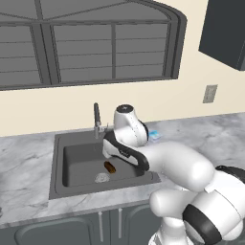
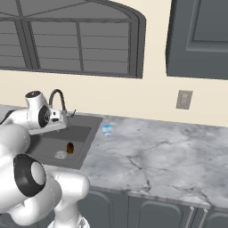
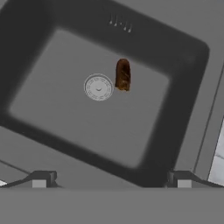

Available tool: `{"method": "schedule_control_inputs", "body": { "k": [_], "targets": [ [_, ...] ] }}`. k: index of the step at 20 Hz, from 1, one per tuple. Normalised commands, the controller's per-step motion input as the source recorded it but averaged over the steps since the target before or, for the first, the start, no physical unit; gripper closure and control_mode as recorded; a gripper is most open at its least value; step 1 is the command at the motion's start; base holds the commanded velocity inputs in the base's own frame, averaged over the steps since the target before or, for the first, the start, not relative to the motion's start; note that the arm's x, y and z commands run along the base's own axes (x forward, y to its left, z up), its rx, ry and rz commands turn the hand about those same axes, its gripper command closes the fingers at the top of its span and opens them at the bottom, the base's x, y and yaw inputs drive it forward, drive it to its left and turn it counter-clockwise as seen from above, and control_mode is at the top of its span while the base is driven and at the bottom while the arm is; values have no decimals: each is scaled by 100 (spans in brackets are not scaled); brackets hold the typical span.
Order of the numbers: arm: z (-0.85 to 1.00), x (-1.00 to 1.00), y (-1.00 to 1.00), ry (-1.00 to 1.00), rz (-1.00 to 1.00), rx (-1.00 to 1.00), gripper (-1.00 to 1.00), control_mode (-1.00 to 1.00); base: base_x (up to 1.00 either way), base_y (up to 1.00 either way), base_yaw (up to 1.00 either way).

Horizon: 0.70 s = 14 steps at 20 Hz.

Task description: Turn on the sink faucet. Then move the sweet potato from the counter to the sink. Turn off the sink. Move the vegetable from the sink to the pot next to the stove. Finally move the pot to the rear left burner.

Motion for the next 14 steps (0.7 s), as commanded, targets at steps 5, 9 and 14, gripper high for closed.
{"method": "schedule_control_inputs", "body": {
  "k": [5, 9, 14],
  "targets": [
    [-41, 17, -1, 11, -7, 0, -100, -100, 0, 0, 0],
    [-37, 25, 0, 10, -8, 0, -100, -100, 0, 0, 0],
    [-36, 23, 0, 8, -10, 0, -100, -100, 0, 0, 0]
  ]
}}
